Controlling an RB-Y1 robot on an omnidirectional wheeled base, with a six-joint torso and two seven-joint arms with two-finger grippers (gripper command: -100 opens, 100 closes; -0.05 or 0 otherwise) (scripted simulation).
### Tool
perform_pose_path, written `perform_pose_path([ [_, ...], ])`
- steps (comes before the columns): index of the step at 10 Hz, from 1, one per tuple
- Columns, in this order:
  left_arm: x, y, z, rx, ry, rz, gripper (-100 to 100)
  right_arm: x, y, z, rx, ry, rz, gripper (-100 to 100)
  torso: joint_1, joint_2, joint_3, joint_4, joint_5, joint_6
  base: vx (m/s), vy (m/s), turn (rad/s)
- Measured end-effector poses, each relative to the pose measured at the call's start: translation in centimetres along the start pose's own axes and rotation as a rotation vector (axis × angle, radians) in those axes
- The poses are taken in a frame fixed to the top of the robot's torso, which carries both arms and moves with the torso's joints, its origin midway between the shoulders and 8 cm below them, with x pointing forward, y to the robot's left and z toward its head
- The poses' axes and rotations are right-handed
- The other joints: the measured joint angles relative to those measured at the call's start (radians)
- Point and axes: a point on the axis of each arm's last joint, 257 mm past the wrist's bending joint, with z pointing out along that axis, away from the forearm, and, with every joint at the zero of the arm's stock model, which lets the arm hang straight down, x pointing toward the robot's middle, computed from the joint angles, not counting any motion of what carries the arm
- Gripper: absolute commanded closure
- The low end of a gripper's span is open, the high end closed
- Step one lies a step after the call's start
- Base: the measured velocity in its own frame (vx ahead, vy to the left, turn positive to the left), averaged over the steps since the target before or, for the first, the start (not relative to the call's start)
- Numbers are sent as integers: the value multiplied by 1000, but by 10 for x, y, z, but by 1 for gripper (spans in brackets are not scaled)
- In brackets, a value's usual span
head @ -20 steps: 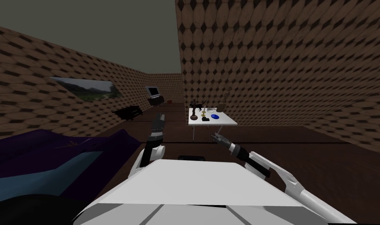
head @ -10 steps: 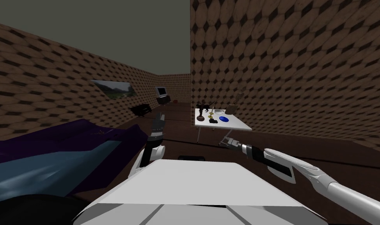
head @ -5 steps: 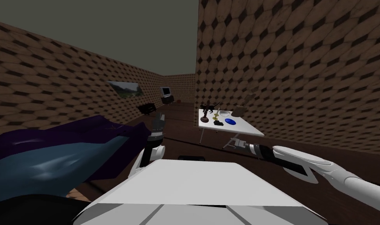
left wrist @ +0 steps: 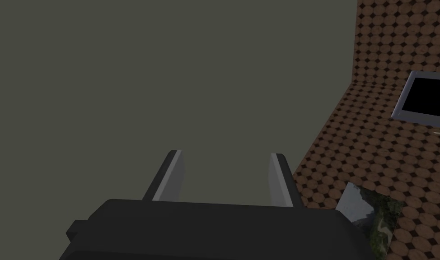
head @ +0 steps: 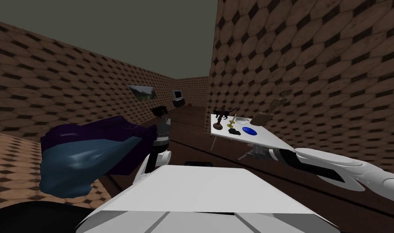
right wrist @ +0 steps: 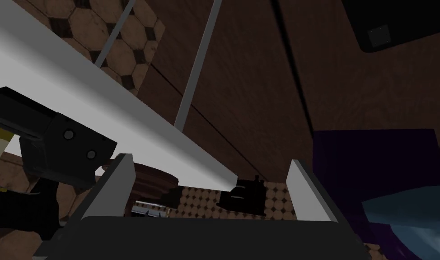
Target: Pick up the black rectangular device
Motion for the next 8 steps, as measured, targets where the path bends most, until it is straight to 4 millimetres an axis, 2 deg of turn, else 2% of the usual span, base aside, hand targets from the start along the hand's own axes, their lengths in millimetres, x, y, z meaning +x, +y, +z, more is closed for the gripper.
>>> perform_pose_path([
  [3, 0, 0, 0, 0, 0, 0, 0, 36, -25, -24, 7, 131, -93, -100, 0, 0, 0, 0, 0, 0, 90, 36, 220],
  [4, 0, 0, 0, 0, 0, 0, 0, 42, -31, -34, 10, 161, -104, -100, -1, 1, 0, 0, 0, 1, 94, 25, 177],
  [6, 0, 0, 0, 0, 0, 0, 0, 69, -47, -66, 8, 251, -150, -100, -2, 0, 0, 0, 0, 0, 106, 8, 224],
  [8, 0, 0, 0, 0, 0, 0, 0, 78, -54, -77, -1, 306, -182, -100, -2, 1, 0, 0, -1, 1, 108, 2, 268],
])
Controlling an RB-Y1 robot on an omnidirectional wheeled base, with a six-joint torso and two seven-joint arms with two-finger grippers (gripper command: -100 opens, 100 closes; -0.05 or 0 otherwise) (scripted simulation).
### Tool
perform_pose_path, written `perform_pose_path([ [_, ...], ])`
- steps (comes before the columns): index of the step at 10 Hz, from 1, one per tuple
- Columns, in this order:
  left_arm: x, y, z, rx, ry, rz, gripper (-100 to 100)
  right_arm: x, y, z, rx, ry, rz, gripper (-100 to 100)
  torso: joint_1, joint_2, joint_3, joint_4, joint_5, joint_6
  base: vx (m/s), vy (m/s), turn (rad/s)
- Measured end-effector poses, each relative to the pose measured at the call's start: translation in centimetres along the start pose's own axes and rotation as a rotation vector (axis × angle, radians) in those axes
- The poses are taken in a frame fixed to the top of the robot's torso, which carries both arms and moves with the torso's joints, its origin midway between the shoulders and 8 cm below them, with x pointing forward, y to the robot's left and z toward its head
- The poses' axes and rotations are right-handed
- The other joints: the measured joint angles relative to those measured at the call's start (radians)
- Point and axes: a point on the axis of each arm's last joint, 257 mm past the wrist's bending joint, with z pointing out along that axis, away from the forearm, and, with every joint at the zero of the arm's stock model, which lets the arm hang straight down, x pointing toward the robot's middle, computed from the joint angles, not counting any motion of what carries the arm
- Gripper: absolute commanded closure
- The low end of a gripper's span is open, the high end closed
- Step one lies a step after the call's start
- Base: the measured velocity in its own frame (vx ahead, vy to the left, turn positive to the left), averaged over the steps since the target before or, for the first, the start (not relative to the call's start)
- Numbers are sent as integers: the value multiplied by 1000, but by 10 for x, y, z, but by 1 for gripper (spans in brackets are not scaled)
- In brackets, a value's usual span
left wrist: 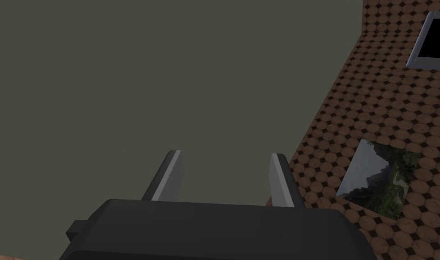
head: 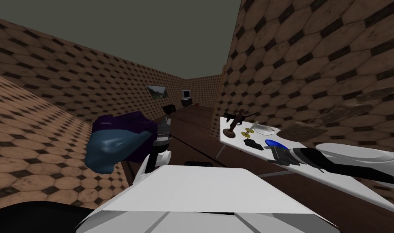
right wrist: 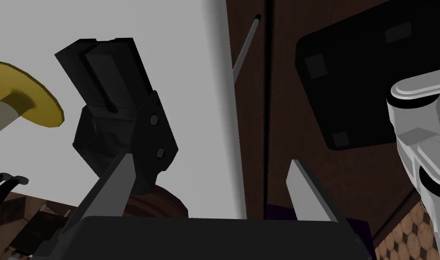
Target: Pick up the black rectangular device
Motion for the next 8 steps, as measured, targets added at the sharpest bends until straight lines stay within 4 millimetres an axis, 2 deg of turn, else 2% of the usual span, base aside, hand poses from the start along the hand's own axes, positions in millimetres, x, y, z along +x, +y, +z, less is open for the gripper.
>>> perform_pose_path([
  [1, 0, 0, 0, 0, 0, 0, 0, 15, -4, -7, -7, 42, -13, -100, -1, -2, -1, 0, 0, 0, 111, -17, 79],
  [3, 0, 0, 0, 0, 0, 0, 0, 33, 6, -21, -40, 101, -34, -100, 0, -3, -2, -1, 0, 0, 133, -10, 248],
  [5, 0, 0, 0, 0, 0, 0, 0, 49, 6, -25, -46, 132, -47, -100, -1, 2, 1, 0, 0, 2, 48, -11, 59],
  [6, 0, 0, 0, 0, 0, 0, 0, 57, 10, -25, -60, 147, -51, -100, 0, 3, 2, 1, 0, 1, 125, -20, 335],
  [7, 0, 0, 0, 0, 0, 0, 0, 70, 23, -30, -93, 171, -46, -100, -1, 0, 0, 0, 0, 0, 112, -41, 128],
  [8, 0, 0, 0, 0, 0, 0, 0, 75, 28, -30, -110, 180, -52, -100, -2, 0, 0, 0, -1, 1, 95, -39, 69],
])
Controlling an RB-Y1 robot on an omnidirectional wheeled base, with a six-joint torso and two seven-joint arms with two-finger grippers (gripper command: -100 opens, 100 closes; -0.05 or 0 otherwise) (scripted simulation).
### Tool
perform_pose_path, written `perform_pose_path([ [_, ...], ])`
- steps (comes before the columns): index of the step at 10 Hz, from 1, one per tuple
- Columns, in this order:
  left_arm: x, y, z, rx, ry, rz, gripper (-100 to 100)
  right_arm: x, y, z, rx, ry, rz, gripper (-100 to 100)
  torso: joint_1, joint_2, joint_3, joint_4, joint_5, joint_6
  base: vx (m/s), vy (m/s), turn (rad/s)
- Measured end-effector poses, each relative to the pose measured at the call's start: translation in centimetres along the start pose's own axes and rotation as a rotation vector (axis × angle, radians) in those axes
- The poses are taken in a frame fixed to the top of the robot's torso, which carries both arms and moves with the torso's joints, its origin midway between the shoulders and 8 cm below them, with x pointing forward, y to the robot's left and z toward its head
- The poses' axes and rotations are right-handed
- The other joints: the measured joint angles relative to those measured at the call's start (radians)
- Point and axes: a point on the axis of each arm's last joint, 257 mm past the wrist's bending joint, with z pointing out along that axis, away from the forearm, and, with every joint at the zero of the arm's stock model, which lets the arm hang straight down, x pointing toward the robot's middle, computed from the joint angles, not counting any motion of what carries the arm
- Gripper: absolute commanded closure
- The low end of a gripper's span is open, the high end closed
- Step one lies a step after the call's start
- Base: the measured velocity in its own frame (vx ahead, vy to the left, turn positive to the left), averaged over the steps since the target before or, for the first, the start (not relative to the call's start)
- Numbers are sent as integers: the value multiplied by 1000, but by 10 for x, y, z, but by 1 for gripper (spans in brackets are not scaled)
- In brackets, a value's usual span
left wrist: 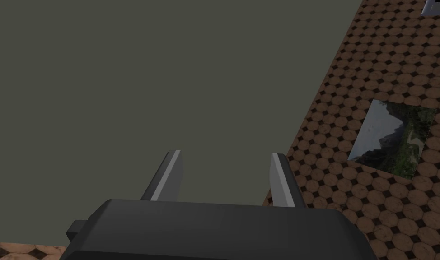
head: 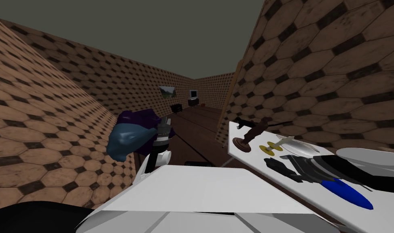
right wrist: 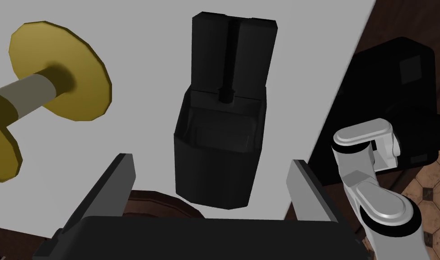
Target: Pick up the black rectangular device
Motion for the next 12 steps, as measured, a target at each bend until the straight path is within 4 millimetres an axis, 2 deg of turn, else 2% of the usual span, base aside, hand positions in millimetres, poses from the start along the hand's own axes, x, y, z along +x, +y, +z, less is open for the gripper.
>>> perform_pose_path([
  [1, 0, 0, 0, 0, 0, 0, 0, 3, 12, 10, -29, 4, 3, -100, 0, 1, 0, 0, 0, 0, 45, -18, 20],
  [2, 0, 0, 0, 0, 0, 0, 0, 4, 14, 11, -35, 4, 5, 0, 1, 4, 2, 1, 0, 0, 8, -4, -1],
  [3, 0, 0, 0, 0, 0, 0, 0, 3, 14, 11, -34, 4, 5, -100, 2, 6, 4, 1, 1, 0, 15, -9, 87],
  [6, 0, 0, 0, 0, 0, 0, 0, 12, 30, 29, -36, 4, 24, -100, 0, 6, 4, 2, -1, 0, 15, -12, 49],
  [7, 0, 0, 0, 0, 0, 0, 0, 13, 30, 29, -35, 4, 24, 100, 0, 6, 4, 2, -1, 0, -2, 1, -15],
  [11, 0, 0, 0, 0, 0, 0, 0, 13, 31, 30, -36, 4, 24, 100, 1, 7, 4, 2, 0, -1, 0, 0, 0],
  [12, 0, 0, 0, 0, 0, 0, 0, 13, 31, 30, -36, 4, 24, 0, 1, 7, 4, 2, 0, -1, 0, 0, 0],
])
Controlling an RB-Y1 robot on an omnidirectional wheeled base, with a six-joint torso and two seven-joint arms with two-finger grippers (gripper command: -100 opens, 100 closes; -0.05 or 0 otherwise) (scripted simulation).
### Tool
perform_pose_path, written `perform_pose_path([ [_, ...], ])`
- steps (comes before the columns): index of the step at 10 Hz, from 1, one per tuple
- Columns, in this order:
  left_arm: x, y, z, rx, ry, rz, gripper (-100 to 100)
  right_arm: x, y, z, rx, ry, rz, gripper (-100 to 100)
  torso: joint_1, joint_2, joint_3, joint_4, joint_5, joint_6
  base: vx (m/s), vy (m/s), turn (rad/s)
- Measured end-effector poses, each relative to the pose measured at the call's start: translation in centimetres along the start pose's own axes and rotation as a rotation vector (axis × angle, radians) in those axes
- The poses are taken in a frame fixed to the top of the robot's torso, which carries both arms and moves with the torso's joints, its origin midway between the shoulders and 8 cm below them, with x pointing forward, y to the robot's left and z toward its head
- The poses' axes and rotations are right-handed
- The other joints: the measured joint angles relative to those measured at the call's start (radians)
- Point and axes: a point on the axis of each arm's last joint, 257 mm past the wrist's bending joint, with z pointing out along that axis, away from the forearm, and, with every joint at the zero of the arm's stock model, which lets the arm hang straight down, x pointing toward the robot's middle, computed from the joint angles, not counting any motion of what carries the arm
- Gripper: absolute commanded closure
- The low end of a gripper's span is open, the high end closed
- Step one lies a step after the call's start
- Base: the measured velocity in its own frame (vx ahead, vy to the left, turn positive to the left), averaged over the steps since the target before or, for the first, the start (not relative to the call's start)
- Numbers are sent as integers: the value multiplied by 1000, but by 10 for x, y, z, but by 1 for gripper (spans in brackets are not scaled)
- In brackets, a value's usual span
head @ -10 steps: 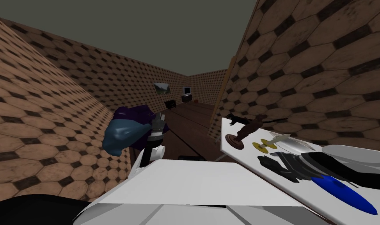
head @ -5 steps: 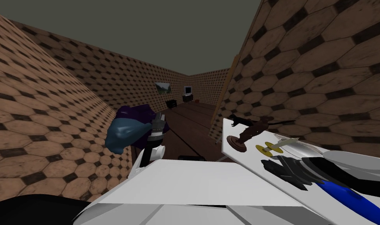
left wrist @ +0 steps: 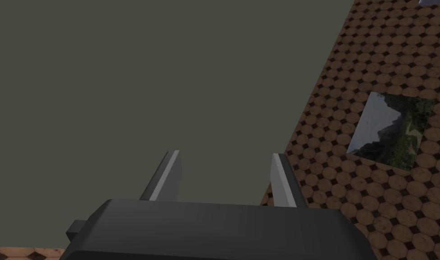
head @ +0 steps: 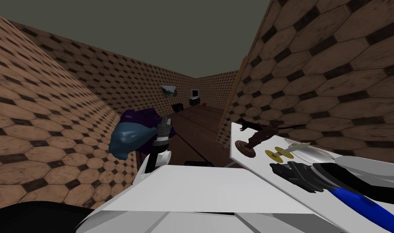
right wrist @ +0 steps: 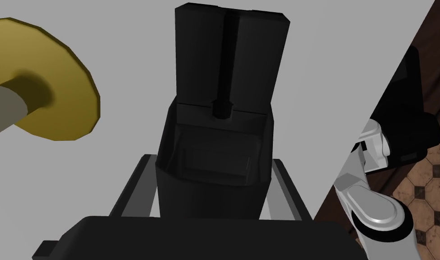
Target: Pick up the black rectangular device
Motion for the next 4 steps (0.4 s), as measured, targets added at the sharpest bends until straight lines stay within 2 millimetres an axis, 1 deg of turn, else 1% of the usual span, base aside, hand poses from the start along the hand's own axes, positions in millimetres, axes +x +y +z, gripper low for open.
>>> perform_pose_path([
  [1, 0, 0, 0, 0, 0, 0, 0, 0, 0, 0, 0, 0, 0, 100, 0, 0, 0, 0, 0, 0, -16, 8, -110],
  [2, 0, 0, 0, 0, 0, 0, 0, -3, -8, -7, 4, 0, -8, 100, 1, 1, 1, 1, 1, 1, -21, 13, -93],
  [3, 0, 0, 0, 0, 0, 0, 0, -6, -13, -14, 4, 1, -15, 100, 2, 2, 1, 1, 1, 1, -8, 6, -14],
  [4, 0, 0, 0, 0, 0, 0, 0, -6, -13, -14, 3, 1, -14, 0, 1, 1, 1, 0, 1, 1, 0, 0, 0],
])
